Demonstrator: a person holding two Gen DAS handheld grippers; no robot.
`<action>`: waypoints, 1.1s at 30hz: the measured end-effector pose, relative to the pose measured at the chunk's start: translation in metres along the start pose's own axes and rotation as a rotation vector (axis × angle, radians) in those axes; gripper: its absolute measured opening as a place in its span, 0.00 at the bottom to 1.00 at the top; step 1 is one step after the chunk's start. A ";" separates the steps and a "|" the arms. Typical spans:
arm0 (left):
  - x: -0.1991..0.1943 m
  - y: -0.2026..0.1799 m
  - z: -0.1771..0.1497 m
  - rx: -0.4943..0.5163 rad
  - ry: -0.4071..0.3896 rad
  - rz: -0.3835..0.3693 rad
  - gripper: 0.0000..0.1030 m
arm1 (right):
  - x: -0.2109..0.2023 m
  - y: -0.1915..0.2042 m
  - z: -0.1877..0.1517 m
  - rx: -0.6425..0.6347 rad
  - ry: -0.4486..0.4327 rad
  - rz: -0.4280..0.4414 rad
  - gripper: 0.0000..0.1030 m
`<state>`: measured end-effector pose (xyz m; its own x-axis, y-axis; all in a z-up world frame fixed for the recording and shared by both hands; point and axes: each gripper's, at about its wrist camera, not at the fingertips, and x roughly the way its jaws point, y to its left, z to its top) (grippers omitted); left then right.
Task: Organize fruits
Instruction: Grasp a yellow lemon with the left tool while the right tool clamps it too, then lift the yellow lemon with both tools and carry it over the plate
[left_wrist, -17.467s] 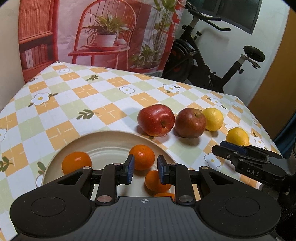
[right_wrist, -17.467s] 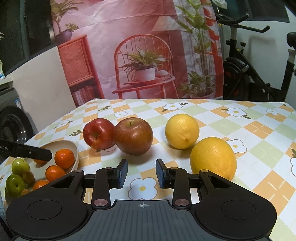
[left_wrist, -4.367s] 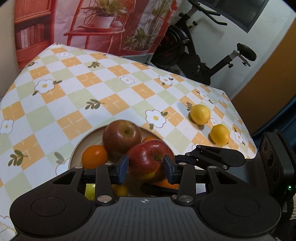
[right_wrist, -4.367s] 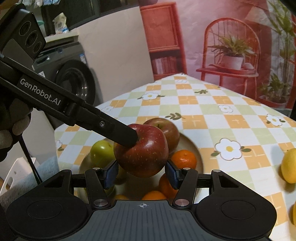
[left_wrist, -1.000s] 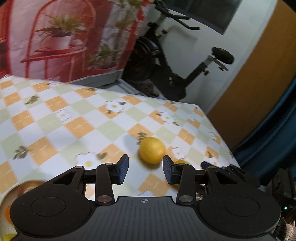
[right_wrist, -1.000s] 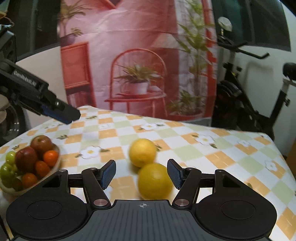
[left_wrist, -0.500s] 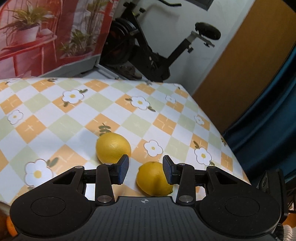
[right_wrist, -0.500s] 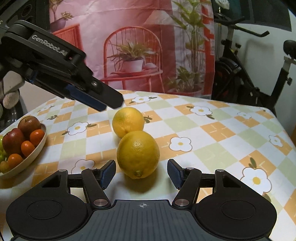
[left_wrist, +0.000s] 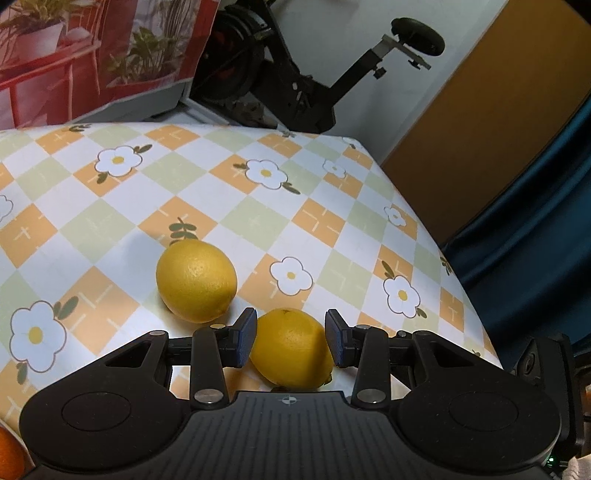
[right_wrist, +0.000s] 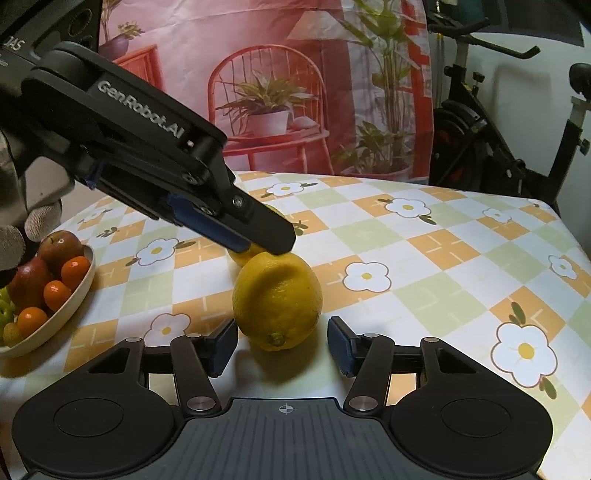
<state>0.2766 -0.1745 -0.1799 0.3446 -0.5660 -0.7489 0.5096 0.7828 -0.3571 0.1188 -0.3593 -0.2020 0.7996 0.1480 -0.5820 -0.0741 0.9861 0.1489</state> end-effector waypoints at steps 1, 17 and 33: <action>0.002 -0.001 0.000 0.002 0.005 0.003 0.41 | 0.000 0.000 0.000 0.003 0.000 0.002 0.49; 0.009 -0.004 -0.003 0.042 0.025 0.006 0.41 | -0.001 -0.002 -0.002 0.013 -0.015 0.029 0.43; -0.076 0.025 -0.021 0.021 -0.059 0.054 0.41 | -0.011 0.066 0.027 -0.080 -0.061 0.140 0.43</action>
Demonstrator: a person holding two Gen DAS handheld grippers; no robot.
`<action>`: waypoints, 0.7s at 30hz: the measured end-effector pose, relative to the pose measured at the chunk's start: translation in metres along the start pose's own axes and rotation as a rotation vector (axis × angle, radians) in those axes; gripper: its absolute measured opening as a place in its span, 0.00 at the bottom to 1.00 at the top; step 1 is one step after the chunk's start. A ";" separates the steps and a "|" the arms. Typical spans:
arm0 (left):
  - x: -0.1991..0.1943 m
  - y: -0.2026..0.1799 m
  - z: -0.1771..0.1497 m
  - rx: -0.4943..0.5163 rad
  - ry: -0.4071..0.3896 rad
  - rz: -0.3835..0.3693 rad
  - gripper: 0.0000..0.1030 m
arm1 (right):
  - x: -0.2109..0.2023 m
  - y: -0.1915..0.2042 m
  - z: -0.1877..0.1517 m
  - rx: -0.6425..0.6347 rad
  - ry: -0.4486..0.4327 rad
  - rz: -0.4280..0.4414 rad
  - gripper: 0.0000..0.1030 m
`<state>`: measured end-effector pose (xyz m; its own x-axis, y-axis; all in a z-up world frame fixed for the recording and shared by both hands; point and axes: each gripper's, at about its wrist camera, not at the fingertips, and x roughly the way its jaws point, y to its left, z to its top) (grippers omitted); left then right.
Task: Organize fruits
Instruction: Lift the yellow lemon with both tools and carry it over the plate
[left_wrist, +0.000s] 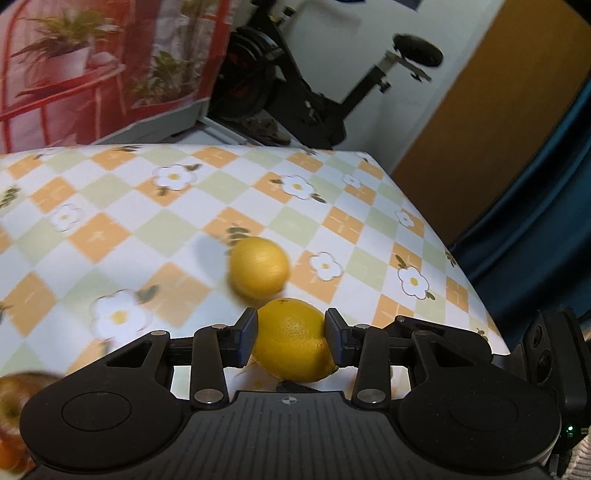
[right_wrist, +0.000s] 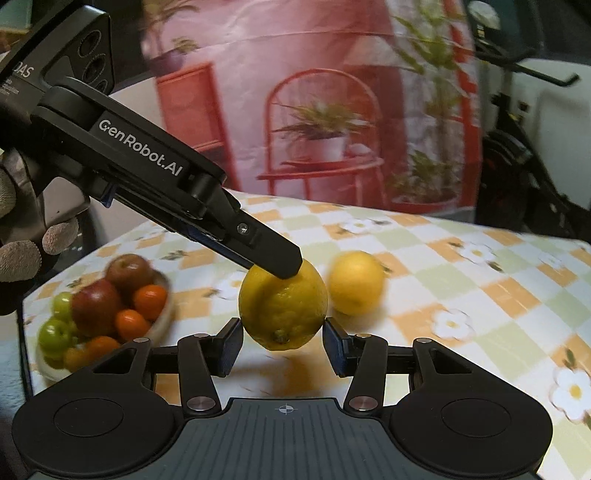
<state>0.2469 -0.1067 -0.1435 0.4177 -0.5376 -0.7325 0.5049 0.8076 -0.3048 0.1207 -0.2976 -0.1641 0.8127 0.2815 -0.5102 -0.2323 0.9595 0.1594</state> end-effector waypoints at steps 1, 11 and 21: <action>-0.008 0.006 -0.002 -0.011 -0.008 0.002 0.41 | 0.002 0.007 0.004 -0.014 0.001 0.011 0.43; -0.080 0.051 -0.016 -0.066 -0.080 0.053 0.41 | 0.023 0.078 0.044 -0.118 0.004 0.130 0.43; -0.123 0.090 -0.045 -0.157 -0.127 0.085 0.41 | 0.048 0.137 0.060 -0.211 0.058 0.216 0.43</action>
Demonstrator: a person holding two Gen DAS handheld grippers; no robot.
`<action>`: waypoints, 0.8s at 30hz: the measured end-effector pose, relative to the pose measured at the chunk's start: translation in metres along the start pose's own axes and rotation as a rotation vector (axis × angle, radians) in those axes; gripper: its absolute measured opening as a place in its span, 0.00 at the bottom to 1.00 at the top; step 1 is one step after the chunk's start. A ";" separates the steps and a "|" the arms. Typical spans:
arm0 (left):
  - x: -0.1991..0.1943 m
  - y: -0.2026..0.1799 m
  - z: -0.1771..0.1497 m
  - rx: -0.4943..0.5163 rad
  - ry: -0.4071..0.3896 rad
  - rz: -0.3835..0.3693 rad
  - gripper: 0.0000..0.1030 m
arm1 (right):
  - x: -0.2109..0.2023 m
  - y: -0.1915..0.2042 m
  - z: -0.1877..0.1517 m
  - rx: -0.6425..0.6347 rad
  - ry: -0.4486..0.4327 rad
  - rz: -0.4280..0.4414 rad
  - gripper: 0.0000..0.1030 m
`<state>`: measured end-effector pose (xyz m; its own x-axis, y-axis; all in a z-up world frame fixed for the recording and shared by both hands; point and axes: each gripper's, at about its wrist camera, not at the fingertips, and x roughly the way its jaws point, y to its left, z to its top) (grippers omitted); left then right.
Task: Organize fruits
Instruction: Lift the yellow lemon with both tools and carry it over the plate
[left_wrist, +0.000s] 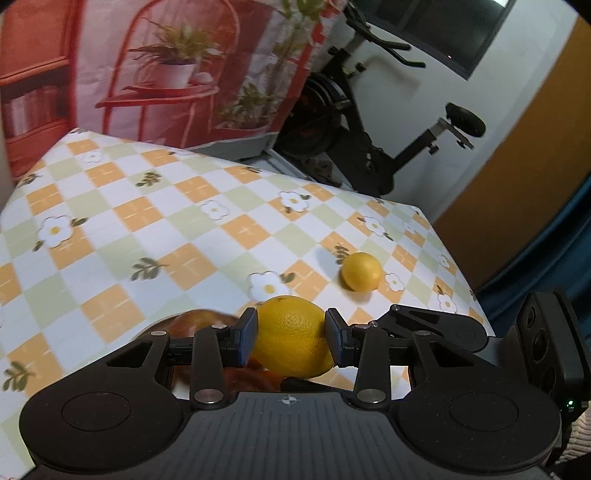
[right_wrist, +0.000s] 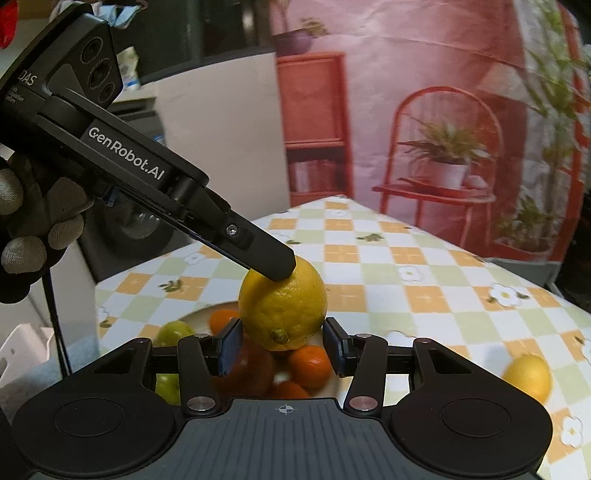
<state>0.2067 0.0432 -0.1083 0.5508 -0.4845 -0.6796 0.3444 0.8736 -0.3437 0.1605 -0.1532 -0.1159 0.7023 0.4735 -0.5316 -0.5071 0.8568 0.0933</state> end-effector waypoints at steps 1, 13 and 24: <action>-0.004 0.004 -0.002 -0.008 -0.003 0.004 0.41 | 0.003 0.004 0.002 -0.007 0.005 0.008 0.43; -0.031 0.051 -0.021 -0.100 -0.011 0.022 0.41 | 0.046 0.051 0.024 -0.107 0.109 0.079 0.43; -0.025 0.082 -0.034 -0.139 0.025 0.001 0.41 | 0.079 0.075 0.024 -0.180 0.229 0.067 0.43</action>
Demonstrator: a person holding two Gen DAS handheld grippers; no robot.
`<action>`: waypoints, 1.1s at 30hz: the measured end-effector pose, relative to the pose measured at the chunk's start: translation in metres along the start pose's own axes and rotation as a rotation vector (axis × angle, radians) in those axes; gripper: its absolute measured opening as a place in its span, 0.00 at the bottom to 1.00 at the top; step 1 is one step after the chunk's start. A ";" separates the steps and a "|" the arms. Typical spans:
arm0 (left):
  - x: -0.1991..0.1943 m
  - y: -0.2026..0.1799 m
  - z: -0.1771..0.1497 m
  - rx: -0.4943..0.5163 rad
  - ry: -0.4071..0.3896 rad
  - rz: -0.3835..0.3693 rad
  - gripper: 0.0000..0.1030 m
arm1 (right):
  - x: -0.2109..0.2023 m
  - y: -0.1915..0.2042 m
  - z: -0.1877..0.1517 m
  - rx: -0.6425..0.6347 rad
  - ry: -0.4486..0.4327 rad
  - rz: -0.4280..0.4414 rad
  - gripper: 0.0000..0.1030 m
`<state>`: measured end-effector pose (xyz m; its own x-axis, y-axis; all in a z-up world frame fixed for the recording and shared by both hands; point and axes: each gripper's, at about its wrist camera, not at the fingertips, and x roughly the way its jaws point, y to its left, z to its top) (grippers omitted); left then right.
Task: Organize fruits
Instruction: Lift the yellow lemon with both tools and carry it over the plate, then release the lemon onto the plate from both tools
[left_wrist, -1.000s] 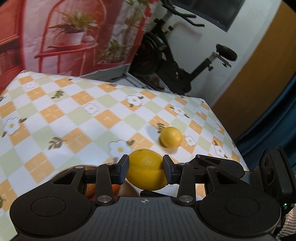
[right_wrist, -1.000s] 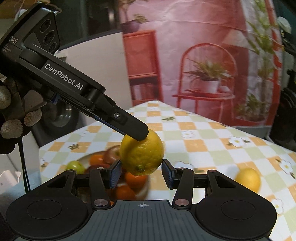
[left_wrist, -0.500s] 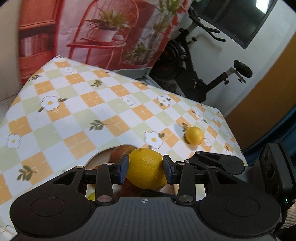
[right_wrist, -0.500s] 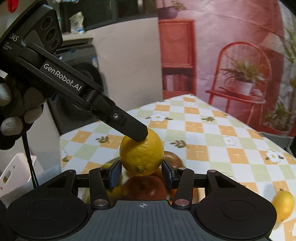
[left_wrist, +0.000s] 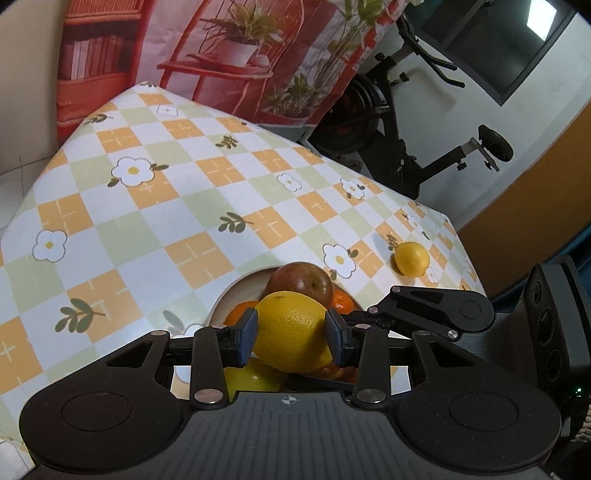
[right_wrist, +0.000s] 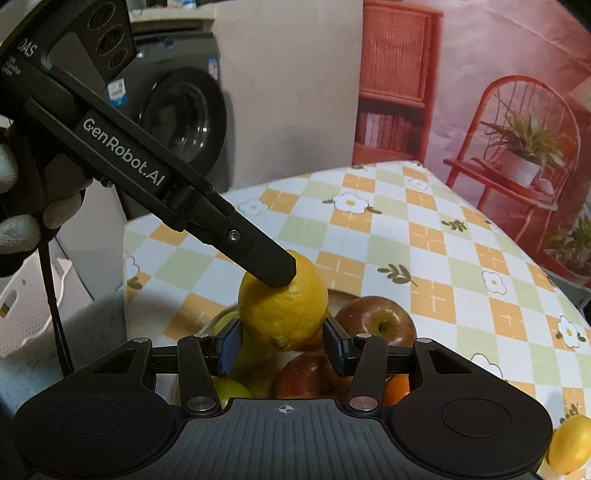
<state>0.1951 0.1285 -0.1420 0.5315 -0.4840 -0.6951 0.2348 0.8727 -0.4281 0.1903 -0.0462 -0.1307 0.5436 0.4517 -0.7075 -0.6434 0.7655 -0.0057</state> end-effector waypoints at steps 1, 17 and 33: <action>0.001 0.001 0.000 0.003 0.005 0.000 0.41 | 0.002 0.001 0.000 -0.007 0.010 -0.005 0.43; 0.013 0.009 0.001 -0.010 0.030 -0.008 0.35 | 0.003 -0.003 -0.005 -0.011 0.012 -0.024 0.45; 0.013 0.004 -0.001 0.004 0.056 0.012 0.36 | -0.028 -0.028 -0.025 0.060 -0.054 -0.092 0.47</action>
<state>0.2025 0.1259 -0.1536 0.4880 -0.4761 -0.7316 0.2318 0.8787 -0.4173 0.1795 -0.0920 -0.1283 0.6280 0.4009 -0.6670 -0.5570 0.8301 -0.0256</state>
